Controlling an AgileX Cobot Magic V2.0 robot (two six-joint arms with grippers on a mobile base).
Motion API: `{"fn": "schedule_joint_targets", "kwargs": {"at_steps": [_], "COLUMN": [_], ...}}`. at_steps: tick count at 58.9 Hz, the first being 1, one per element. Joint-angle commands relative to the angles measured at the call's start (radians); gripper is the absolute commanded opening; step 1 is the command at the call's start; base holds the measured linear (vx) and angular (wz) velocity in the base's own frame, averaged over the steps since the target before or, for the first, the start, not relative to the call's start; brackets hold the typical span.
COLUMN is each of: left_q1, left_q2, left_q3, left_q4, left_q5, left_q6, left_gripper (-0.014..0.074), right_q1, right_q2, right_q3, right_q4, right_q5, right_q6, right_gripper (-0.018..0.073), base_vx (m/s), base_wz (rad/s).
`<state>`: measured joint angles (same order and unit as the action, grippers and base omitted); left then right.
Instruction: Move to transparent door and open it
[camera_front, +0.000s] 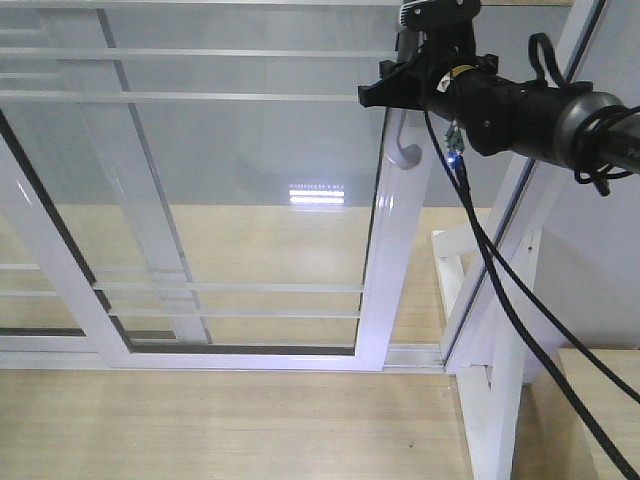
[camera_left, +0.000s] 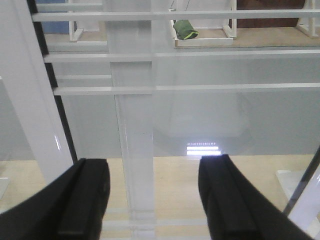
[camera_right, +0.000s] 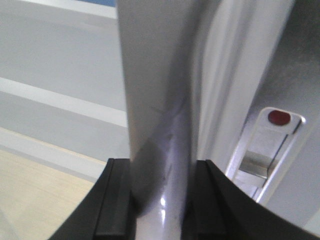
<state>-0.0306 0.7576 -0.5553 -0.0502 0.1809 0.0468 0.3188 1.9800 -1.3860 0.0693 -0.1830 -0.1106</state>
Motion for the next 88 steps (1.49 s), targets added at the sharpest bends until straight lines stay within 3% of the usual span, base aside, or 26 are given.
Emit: {"fn": "schedule_joint_targets", "kwargs": {"at_steps": [1,27,48,57,69,74,80,88], "left_q1": [-0.002,-0.002,-0.002,-0.002,-0.002,-0.002,-0.002,-0.002], "left_q2": [-0.002,-0.002,-0.002,-0.002,-0.002,-0.002,-0.002,-0.002], "left_q3": [-0.034,-0.034,-0.034,-0.034,-0.034,-0.034,-0.034,-0.034], "left_q4": [-0.008,-0.008,-0.008,0.000,0.002,0.002,0.003,0.024], "left_q5": [-0.070,-0.068,-0.068,-0.068,-0.066,-0.066,-0.065,-0.064], "left_q6": [-0.002,-0.002,-0.002,-0.001,-0.001,-0.001,-0.001,0.000], "left_gripper": [0.0514,0.0514,0.0514,0.0514,0.0514,0.0514,0.0514,0.0514], "right_q1": [0.007,0.067,0.069,0.069,0.071,0.071,0.067,0.069], "right_q2": [-0.020,0.100,0.107,0.102,0.074,0.064,0.061,0.045], "right_q3": [-0.068,-0.252,-0.261,-0.261,-0.261,-0.261,-0.261,-0.258], "right_q4": [-0.005,-0.006,-0.006,-0.006,-0.003,-0.003,-0.007,-0.007], "right_q5": [-0.138,-0.084,-0.074,-0.047,-0.028,0.003,0.061,0.123], "right_q6": [0.000,0.044,0.044,0.044,0.056,0.060,0.055,0.053], "right_gripper": [-0.0009,-0.0009,0.0019,0.0156,0.0537,0.0645,0.0696,0.0690], "base_vx": [0.00,0.00,0.00,0.00,0.00,0.00,0.00,0.00], "base_wz": [0.00,0.00,0.01,0.00,0.00,0.00,0.00,0.00]}}
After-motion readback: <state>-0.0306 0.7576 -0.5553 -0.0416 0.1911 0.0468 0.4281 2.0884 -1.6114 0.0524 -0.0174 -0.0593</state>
